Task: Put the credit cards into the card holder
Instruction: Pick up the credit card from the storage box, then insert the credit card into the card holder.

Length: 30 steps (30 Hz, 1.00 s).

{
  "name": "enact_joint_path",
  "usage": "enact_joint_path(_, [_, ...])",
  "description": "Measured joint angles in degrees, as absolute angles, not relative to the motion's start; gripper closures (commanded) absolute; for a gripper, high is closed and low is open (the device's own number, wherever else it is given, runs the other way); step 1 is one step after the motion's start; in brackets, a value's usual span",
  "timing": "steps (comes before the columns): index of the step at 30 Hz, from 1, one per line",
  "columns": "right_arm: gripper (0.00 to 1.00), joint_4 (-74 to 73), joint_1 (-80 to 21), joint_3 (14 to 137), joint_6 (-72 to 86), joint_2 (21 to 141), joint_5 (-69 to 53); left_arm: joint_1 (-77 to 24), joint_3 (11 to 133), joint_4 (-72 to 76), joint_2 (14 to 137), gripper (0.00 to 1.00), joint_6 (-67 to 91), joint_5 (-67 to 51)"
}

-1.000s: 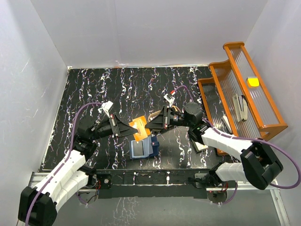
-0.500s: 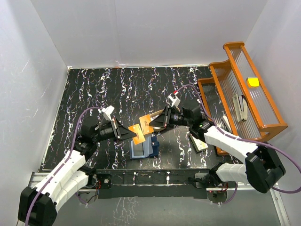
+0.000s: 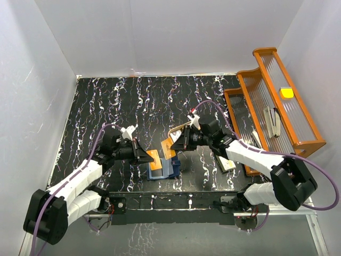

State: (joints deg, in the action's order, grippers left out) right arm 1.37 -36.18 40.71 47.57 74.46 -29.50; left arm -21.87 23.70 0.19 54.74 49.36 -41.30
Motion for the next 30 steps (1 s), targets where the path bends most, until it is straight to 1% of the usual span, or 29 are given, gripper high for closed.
enact_joint_path(6, [1.00, -0.5, -37.9, 40.4, 46.5, 76.7, -27.7, -21.9, 23.7, -0.5, 61.0, 1.00, 48.0, -41.4])
enact_joint_path(19, [1.00, -10.2, -38.3, 40.4, 39.9, 81.2, -23.9, -21.8, 23.4, 5.7, 70.0, 1.00, 48.6, -46.8])
enact_joint_path(30, [1.00, -13.1, -38.5, 40.3, 36.7, 81.4, -20.9, -21.9, 26.0, 2.5, 75.2, 1.00, 46.3, -48.6])
